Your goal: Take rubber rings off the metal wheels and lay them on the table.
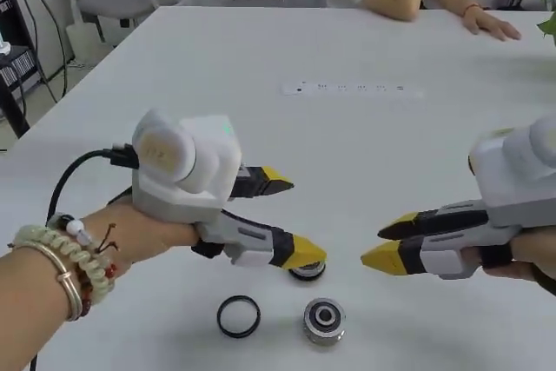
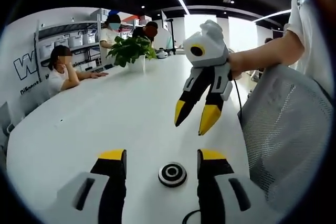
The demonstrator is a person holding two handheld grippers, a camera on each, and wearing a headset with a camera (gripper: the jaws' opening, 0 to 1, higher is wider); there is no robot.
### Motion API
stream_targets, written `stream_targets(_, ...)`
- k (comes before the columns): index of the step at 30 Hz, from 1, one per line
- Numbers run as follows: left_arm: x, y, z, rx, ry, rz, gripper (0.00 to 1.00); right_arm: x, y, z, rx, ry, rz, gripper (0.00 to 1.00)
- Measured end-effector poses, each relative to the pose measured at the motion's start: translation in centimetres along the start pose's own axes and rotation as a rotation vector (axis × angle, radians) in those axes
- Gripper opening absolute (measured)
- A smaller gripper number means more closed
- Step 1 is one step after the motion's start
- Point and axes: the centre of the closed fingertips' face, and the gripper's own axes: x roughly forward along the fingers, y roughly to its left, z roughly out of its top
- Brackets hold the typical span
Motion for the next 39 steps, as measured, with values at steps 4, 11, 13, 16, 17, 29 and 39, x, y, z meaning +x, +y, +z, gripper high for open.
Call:
stream_targets(4, 0.5, 0.1, -1.0, -0.007, 0.012, 0.016, 0.47, 0.2, 0.0, -0.2, -0.004, -0.003, 0.005, 0.3)
stream_targets(11, 0.8, 0.4, -2.0, -0.014, 0.028, 0.039, 0.39, 0.6, 0.1, -0.6, 0.006, 0.002, 0.011, 0.3)
stream_targets(13, 0.9, 0.2, -2.3, -0.013, 0.036, 0.038, 0.36, 0.6, 0.1, -0.7, 0.011, 0.004, 0.012, 0.3)
stream_targets(16, 1.1, 0.3, -2.7, -0.016, 0.045, 0.046, 0.32, 0.7, 0.1, -0.8, 0.018, 0.005, 0.013, 0.3)
stream_targets(17, 1.2, 0.2, -2.8, -0.017, 0.045, 0.042, 0.31, 0.7, 0.1, -0.8, 0.019, 0.006, 0.013, 0.3)
stream_targets(29, 1.9, -1.4, -3.6, 0.002, 0.076, -0.022, 0.13, 1.1, 0.5, -1.3, 0.011, 0.03, 0.023, 0.29)
stream_targets(39, 2.1, -1.4, -4.2, -0.018, 0.102, -0.021, 0.08, 1.9, 1.0, -1.3, -0.024, 0.024, 0.036, 0.27)
